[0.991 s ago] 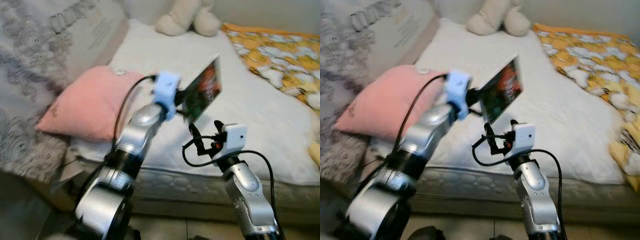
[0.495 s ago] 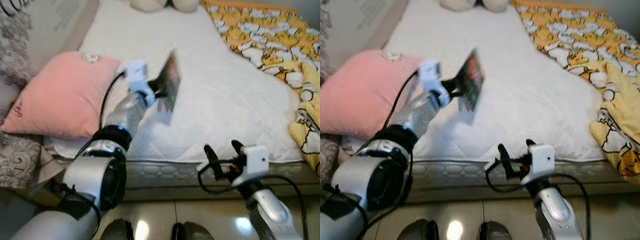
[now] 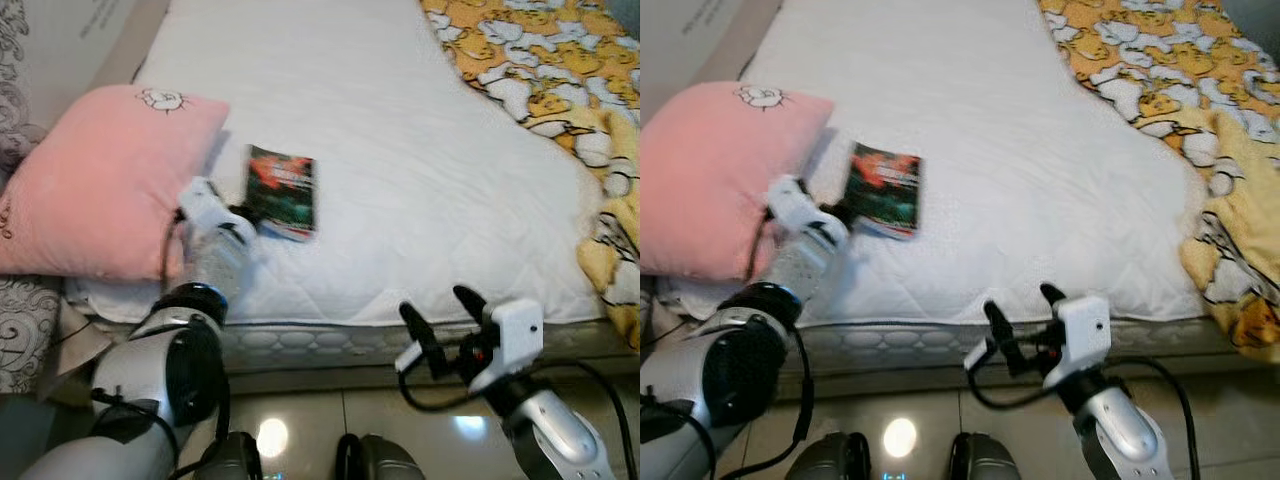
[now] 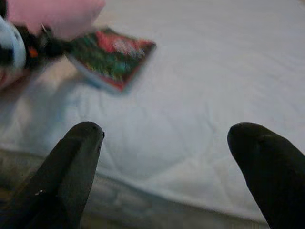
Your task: Clean up the room
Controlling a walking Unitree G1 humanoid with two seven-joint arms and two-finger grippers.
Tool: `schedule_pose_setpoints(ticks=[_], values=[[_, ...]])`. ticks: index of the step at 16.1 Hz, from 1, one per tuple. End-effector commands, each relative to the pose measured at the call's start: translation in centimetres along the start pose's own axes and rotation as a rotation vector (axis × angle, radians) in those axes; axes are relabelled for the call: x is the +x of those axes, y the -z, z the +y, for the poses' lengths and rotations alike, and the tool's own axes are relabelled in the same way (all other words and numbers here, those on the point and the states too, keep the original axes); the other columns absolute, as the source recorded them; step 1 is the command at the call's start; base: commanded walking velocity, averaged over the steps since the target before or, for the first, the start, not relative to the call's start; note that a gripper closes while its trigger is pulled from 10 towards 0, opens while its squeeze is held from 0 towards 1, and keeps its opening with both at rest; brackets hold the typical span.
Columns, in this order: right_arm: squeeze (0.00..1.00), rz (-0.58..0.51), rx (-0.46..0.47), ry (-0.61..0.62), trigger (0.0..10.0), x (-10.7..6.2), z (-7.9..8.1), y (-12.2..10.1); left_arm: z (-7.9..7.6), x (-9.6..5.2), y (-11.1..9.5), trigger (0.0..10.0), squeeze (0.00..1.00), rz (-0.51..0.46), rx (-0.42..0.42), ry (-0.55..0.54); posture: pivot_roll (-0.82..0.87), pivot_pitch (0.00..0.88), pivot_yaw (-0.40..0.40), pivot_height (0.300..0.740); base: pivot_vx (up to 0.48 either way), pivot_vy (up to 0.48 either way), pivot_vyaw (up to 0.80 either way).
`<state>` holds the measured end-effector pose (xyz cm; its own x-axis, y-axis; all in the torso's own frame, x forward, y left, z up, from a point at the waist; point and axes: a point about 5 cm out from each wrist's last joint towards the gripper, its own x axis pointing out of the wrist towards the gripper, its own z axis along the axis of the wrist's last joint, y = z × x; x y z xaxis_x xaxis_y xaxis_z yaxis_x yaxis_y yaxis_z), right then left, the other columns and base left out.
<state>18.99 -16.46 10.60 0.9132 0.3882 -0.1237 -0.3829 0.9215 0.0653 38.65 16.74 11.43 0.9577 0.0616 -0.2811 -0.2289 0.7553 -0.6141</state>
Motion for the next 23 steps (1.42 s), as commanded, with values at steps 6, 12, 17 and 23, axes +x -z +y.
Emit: schedule_pose_setpoints(ticks=[6, 12, 17, 23], values=[[0.0, 0.031, 0.011, -0.028, 10.0, -0.2, -0.1, -0.1, 3.5, -0.4, -1.4, 10.0, 0.0, -0.064, 0.049, -0.131, -0.17, 0.174, -0.115, 0.71, 0.0, 0.0, 0.0], [0.0, 0.043, 0.017, -0.019, 10.0, -0.2, 0.0, 0.1, 3.8, -0.4, -1.5, 10.0, 0.49, -0.001, 0.268, -0.081, -0.17, 0.177, -0.112, 0.71, 0.0, 0.0, 0.0], [0.0, 0.051, 0.036, -0.101, 10.0, -0.4, 0.5, 0.2, 3.0, -0.3, -2.1, 10.0, 1.0, 0.007, 0.514, -0.01, -0.16, 0.179, -0.105, 0.71, 0.0, 0.0, 0.0], [0.0, 0.089, 0.043, -0.185, 10.0, -0.4, 0.9, 0.8, 2.5, -0.2, -2.8, 10.0, 1.0, -0.018, 0.69, 0.02, -0.15, 0.188, -0.108, 0.71, 0.0, 0.0, 0.0]])
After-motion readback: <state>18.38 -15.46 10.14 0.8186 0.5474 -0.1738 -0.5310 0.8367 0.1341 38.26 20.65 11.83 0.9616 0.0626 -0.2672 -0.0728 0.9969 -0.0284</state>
